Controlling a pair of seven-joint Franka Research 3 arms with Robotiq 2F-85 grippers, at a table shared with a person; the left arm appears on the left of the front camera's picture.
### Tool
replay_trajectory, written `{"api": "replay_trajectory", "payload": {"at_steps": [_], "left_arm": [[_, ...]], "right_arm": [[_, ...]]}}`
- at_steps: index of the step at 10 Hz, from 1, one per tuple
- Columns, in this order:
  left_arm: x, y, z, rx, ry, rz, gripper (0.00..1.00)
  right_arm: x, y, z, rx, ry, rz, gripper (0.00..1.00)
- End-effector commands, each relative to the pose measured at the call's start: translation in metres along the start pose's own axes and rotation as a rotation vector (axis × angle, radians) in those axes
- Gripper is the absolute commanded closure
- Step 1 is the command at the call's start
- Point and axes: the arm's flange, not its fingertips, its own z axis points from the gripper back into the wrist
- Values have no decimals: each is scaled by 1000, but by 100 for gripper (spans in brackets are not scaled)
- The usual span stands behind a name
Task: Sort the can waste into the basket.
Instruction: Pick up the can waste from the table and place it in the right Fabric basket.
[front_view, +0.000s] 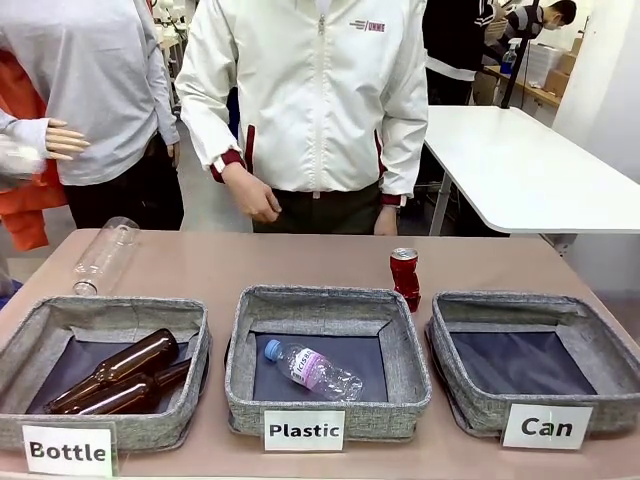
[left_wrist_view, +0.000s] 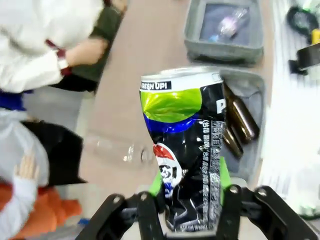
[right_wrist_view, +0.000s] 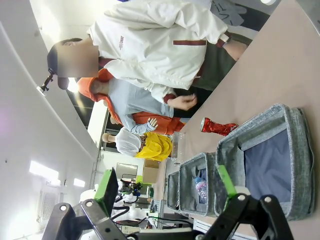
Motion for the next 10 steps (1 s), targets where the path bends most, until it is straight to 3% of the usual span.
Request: {"api": "replay_trajectory", "payload": {"at_steps": [1, 3, 5, 6, 8, 10], "left_arm": [[102, 18, -68, -6, 87, -82, 56], [213, -1, -151, -30, 46, -297, 56], [321, -44, -235, -104, 11, -396, 56], [362, -62, -268, -155, 35, -322, 56], [422, -94, -316, -361, 78, -405, 56], [476, -111, -369, -361, 62, -407, 56]], "right_arm": [[1, 0, -1, 23, -13, 22, 0], [1, 0, -1, 23, -13, 22, 0], [1, 0, -1, 23, -13, 22, 0], [1, 0, -1, 23, -13, 22, 0], [1, 0, -1, 23, -13, 22, 0], [1, 0, -1, 23, -13, 22, 0]]}}
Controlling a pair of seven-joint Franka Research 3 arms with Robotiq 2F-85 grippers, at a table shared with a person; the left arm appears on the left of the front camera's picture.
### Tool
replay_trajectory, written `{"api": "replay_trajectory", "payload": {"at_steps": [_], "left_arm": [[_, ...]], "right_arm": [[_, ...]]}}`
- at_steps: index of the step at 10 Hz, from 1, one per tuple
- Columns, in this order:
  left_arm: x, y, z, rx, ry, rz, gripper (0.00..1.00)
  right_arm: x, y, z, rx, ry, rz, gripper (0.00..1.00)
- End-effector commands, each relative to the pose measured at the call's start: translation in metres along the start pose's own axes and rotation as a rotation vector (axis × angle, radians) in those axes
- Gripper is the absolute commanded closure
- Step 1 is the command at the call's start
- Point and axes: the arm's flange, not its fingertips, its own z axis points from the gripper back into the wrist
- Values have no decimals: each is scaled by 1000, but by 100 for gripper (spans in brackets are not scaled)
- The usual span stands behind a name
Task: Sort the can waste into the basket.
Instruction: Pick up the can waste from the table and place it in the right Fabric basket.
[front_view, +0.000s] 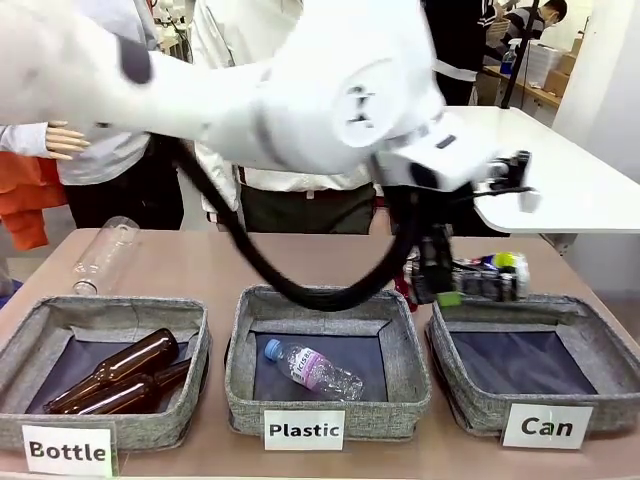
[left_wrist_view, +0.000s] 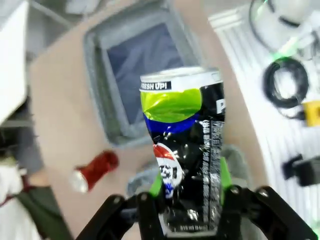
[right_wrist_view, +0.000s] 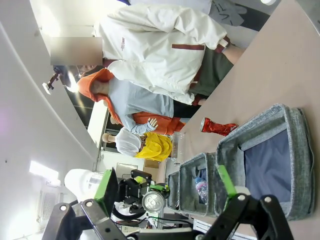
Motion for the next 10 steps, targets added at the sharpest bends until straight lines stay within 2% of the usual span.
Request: {"api": "replay_trajectory", "payload": {"at_steps": [1, 2, 4, 5, 7, 8, 10], "left_arm": [[47, 42, -24, -11, -5, 27, 56], [55, 58, -42, -65, -33, 64, 56], [59, 85, -77, -85, -78, 126, 56], [60, 93, -89, -87, -108, 161, 56], [58, 100, -111, -71, -100, 212, 56], [56, 101, -117, -75, -86, 214, 56], [54, 100, -119, -84, -67, 203, 0]], "right_arm": [[0, 0, 0, 0, 0, 0, 0], [1, -1, 35, -49, 2, -15, 0], [6, -14, 93, -123, 12, -101, 0], [7, -20, 109, -142, 6, -131, 0], [11, -29, 117, -85, 25, -160, 0], [-5, -25, 111, -139, -14, -113, 0], [-5, -25, 111, -139, -14, -113, 0]]}}
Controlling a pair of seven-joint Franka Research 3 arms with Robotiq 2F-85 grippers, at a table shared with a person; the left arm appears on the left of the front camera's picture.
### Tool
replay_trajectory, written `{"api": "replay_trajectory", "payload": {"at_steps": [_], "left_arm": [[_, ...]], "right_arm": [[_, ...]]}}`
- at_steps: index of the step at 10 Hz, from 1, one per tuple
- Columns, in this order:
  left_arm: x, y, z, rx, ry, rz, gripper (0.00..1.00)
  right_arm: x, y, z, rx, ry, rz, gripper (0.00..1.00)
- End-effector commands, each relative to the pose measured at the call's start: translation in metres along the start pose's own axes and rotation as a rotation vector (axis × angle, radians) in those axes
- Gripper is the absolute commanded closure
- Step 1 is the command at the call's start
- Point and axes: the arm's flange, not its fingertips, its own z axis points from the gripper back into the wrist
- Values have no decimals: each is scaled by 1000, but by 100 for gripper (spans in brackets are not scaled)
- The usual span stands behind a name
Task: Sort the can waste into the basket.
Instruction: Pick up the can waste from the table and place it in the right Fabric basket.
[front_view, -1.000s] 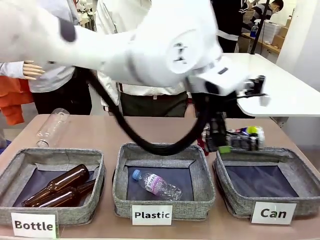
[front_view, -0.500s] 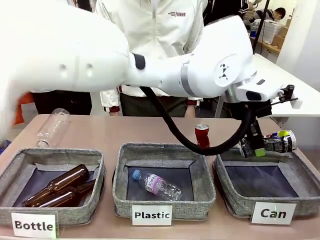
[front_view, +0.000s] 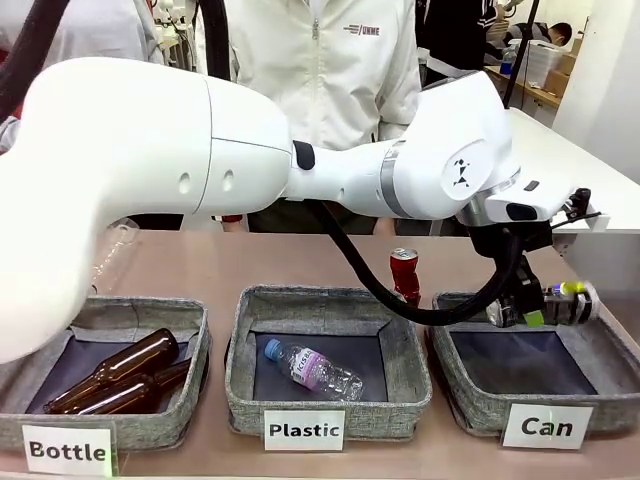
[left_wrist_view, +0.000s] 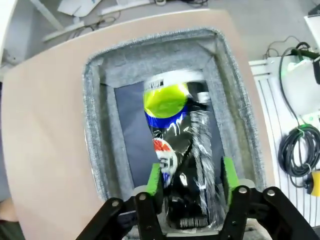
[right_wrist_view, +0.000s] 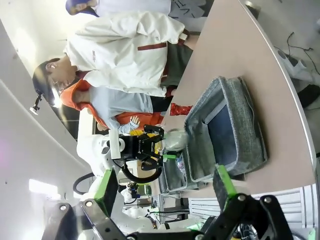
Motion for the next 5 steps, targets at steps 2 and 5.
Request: {"api": "replay_trajectory", "payload": {"at_steps": [2, 5], "left_arm": [[10, 4, 6, 11, 45, -1, 0], [9, -1, 15, 4, 34, -10, 0]], "right_arm": [[-4, 4, -5, -10, -17, 18, 0], [-4, 4, -5, -10, -17, 18, 0]]}}
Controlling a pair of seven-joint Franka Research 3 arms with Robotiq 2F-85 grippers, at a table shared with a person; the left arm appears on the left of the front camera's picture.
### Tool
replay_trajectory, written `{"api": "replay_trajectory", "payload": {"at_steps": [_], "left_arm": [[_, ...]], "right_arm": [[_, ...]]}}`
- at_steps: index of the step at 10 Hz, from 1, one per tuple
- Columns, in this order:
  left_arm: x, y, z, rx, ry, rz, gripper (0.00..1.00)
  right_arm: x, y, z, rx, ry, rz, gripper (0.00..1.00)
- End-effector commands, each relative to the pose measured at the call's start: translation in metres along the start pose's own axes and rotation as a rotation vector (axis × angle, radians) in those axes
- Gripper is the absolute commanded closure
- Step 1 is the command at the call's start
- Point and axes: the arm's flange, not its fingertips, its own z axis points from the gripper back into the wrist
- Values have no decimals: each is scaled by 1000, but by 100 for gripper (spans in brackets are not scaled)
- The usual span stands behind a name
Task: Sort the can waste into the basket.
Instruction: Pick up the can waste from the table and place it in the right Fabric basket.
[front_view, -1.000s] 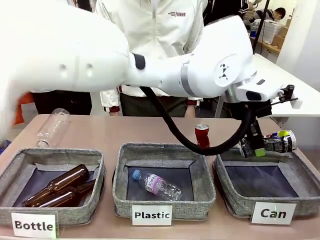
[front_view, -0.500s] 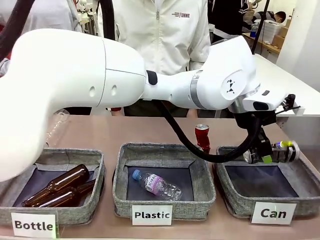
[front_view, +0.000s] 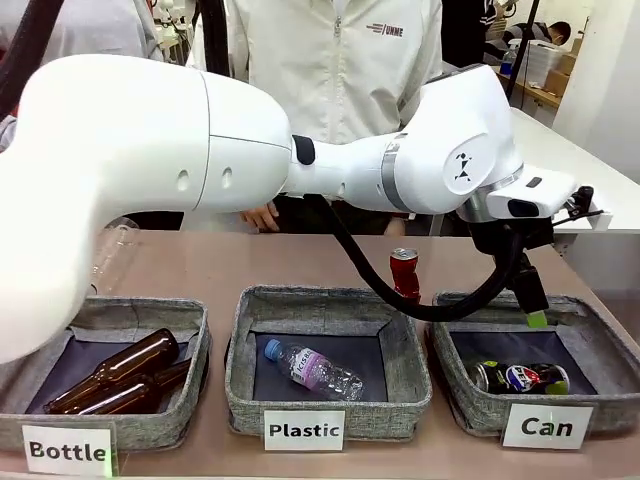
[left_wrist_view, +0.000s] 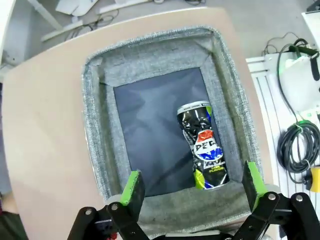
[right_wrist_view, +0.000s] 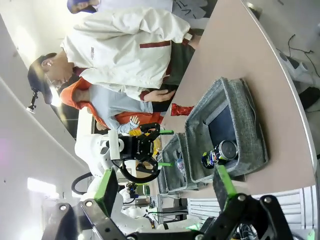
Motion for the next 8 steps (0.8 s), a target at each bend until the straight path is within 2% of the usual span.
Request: {"api": "replay_trajectory", "payload": {"at_steps": [1, 2, 3, 5, 7, 8], "left_arm": [[2, -1, 19, 7, 11, 13, 0], [-2, -7, 36, -7, 13, 37, 0], [-11, -19, 66, -16, -10, 50, 0], [-34, -47, 128, -46, -116, 137, 0], [-78, -69, 180, -63, -213, 278, 0], [-112, -75, 210, -46, -250, 334, 0]], "right_arm": [[-3, 1, -5, -10, -15, 7, 0], [0, 0, 0, 0, 0, 0, 0], [3, 3, -16, -15, 28, 0, 0], [16, 8, -57, -49, 72, -22, 0], [18, 19, -106, -95, 90, -31, 0], [14, 30, -133, -82, 134, -10, 0]]}}
